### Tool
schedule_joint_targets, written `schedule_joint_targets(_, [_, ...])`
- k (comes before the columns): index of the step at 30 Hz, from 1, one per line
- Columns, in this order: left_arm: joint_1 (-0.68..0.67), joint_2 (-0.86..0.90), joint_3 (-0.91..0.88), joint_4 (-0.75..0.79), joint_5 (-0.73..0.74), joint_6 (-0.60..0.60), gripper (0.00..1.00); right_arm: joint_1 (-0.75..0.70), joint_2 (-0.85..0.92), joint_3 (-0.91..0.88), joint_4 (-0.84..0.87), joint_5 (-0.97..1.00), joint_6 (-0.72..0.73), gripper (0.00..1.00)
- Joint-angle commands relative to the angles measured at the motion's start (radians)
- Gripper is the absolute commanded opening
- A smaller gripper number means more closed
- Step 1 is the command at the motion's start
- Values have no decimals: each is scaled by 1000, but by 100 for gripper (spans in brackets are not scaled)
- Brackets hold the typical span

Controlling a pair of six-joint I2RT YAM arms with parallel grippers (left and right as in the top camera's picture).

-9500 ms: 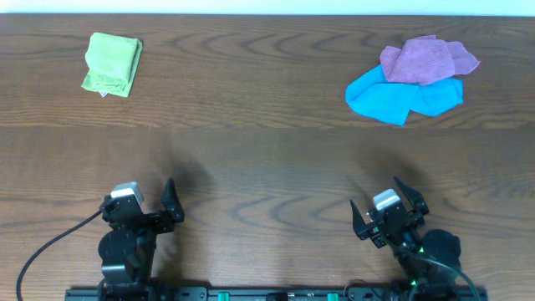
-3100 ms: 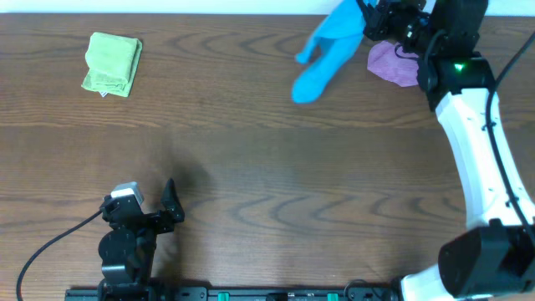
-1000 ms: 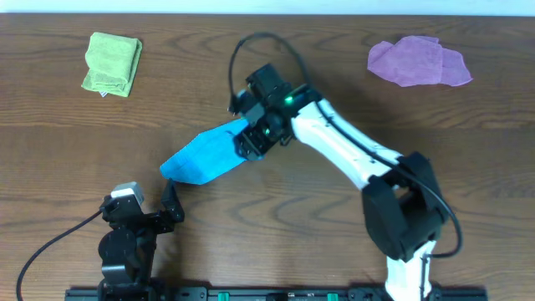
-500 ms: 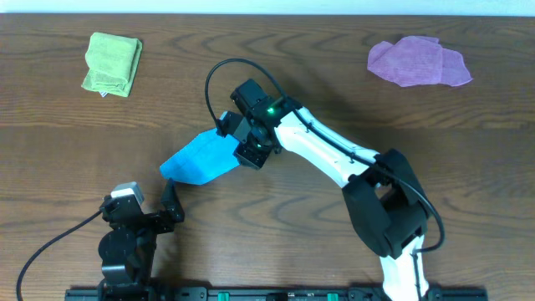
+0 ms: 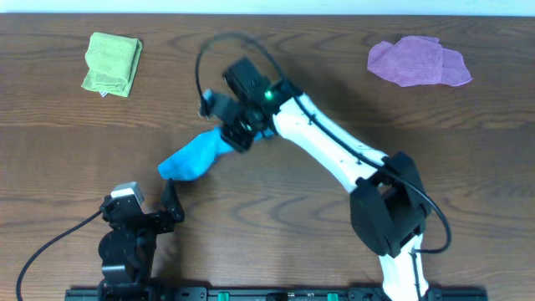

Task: Fold the cloth
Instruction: 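Swing the held blue cloth and lay it flat at table center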

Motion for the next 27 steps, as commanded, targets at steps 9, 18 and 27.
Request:
schedule_joint_targets(9, [-4,-5,-21,-7,-11,-11,95,-212,-50,357,47,573,138,1])
schedule_joint_targets(18, [-4,-5,-21,-7,-10,-11,95,-310,-50,517,81,525,136,1])
schedule_joint_targets(27, [-4,-5,-21,-7,-11,-11,95,-78,-44,491,-250,93,101,68])
